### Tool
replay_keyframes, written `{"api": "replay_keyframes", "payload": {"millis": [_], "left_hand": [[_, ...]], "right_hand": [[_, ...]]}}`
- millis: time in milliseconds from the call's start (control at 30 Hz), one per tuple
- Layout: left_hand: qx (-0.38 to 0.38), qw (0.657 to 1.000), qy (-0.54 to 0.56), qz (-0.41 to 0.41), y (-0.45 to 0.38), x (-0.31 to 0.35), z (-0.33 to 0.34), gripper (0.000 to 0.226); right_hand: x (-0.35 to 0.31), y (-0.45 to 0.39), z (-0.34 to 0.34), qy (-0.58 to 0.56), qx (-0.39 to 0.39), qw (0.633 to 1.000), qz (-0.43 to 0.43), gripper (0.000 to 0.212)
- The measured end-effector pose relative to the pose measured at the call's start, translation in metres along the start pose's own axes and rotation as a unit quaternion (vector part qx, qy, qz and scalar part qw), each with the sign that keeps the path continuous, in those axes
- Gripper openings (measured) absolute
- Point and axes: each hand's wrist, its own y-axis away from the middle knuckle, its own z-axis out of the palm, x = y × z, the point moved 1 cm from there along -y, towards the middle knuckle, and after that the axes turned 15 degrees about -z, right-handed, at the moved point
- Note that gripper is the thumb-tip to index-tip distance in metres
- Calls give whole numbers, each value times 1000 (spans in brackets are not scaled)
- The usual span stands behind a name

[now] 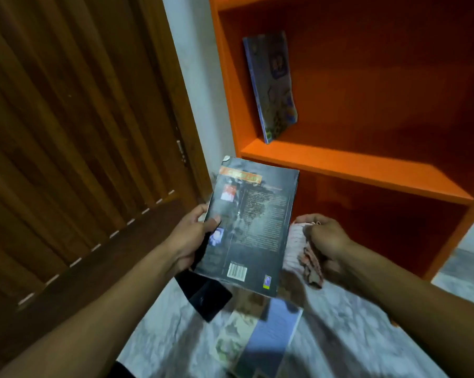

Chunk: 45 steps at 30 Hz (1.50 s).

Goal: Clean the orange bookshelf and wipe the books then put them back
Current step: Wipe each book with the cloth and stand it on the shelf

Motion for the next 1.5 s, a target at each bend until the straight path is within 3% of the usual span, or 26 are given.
{"api": "replay_keyframes", "payload": {"millis": [100,200,300,433,567,733,833,967,1067,1133,1233,1333,1433,1500], "left_hand": [[-4,999,49,23,14,4,9,17],[6,996,56,65,20,9,23,18],[4,994,50,93,22,10,33,17],[-8,991,55,118,23,8,45,15],[-22,986,114,124,18,7,52,7],[20,976,194,100,1,12,38,9],[52,970,223,87,-6,14,25,12],[91,969,215,84,-12,13,11,8],[123,973,173,89,-16,7,7,8],[134,975,146,97,-16,4,7,10],[130,978,125,104,-15,1,11,14],[108,983,101,106,-8,0,20,17],[74,987,72,124,4,-2,33,17],[45,990,51,125,10,-4,44,16]], "right_hand": [[-31,-7,9,-124,95,986,-58,41],[-65,-19,-1,-73,218,955,-190,41],[-94,-14,-9,31,246,907,-340,20],[-106,-5,-1,119,129,841,-511,39],[-85,2,19,274,-8,795,-541,49],[-44,24,31,280,-175,741,-585,46],[-22,27,33,294,-242,730,-568,52],[-17,40,27,294,-297,727,-545,35],[-22,45,22,271,-329,757,-496,29],[-28,41,19,271,-288,804,-444,21],[-39,15,11,261,-98,878,-389,11],[-66,-6,9,103,83,939,-318,16],[-104,-13,2,28,209,909,-359,21],[-118,-10,5,22,210,887,-411,10]]}}
